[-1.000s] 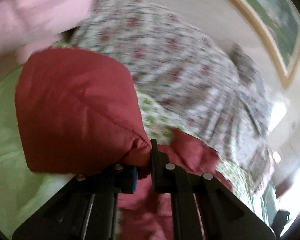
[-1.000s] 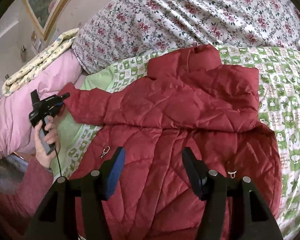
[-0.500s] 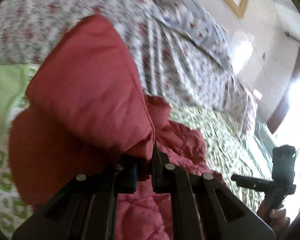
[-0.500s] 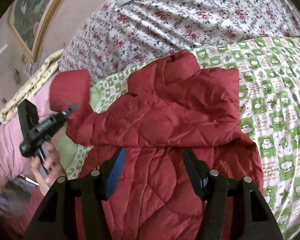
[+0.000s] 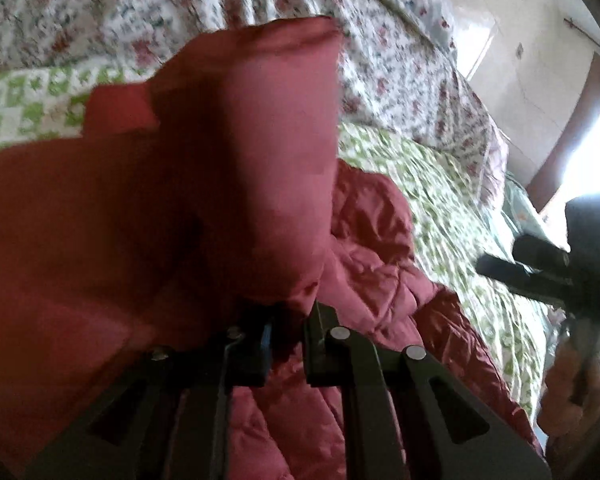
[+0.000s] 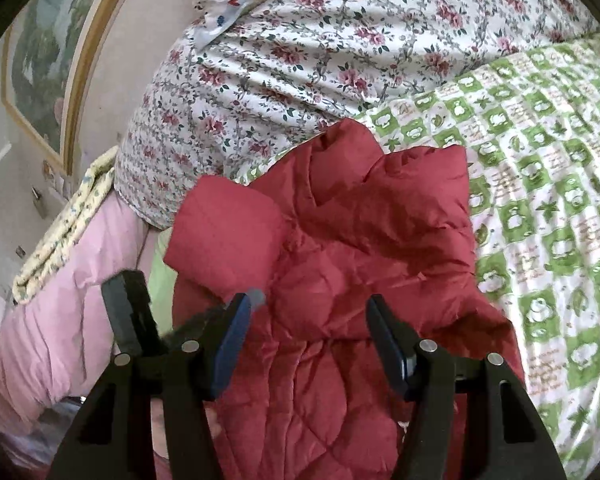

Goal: Fold large clothes

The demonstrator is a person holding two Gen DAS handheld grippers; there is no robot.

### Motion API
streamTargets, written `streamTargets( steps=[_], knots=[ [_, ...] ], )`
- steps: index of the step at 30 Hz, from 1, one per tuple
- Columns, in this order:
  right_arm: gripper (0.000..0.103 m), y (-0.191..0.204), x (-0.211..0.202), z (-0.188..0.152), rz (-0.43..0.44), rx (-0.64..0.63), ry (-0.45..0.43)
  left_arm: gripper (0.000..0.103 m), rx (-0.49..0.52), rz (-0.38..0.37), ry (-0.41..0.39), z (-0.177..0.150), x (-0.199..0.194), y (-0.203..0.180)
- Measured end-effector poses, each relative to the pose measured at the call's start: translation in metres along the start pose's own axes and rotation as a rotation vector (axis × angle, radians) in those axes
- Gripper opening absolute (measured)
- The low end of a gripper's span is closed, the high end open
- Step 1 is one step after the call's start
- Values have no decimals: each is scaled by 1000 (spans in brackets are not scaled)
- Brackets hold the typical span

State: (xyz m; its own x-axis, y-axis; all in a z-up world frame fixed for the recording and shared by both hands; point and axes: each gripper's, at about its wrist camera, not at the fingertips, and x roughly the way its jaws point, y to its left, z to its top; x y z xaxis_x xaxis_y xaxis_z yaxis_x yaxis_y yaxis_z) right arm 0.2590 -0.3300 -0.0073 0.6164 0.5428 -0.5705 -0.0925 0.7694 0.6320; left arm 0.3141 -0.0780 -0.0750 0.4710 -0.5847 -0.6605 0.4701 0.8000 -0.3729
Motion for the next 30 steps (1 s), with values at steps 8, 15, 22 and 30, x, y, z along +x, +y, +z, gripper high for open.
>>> streamTargets(
  steps=[8, 15, 22, 30],
  knots=[
    [77, -5, 41, 24, 83, 73, 40, 11, -2, -39, 44, -7, 9, -1],
    [83, 6, 64, 40, 135, 94, 54, 30, 30, -66, 66, -12, 14, -9],
    [82, 0, 85, 36, 73, 107, 97, 30, 27, -67, 71, -13, 13, -12],
    [12, -11, 79, 37, -44, 52, 87, 30, 18, -21, 18, -15, -46, -1]
  ],
)
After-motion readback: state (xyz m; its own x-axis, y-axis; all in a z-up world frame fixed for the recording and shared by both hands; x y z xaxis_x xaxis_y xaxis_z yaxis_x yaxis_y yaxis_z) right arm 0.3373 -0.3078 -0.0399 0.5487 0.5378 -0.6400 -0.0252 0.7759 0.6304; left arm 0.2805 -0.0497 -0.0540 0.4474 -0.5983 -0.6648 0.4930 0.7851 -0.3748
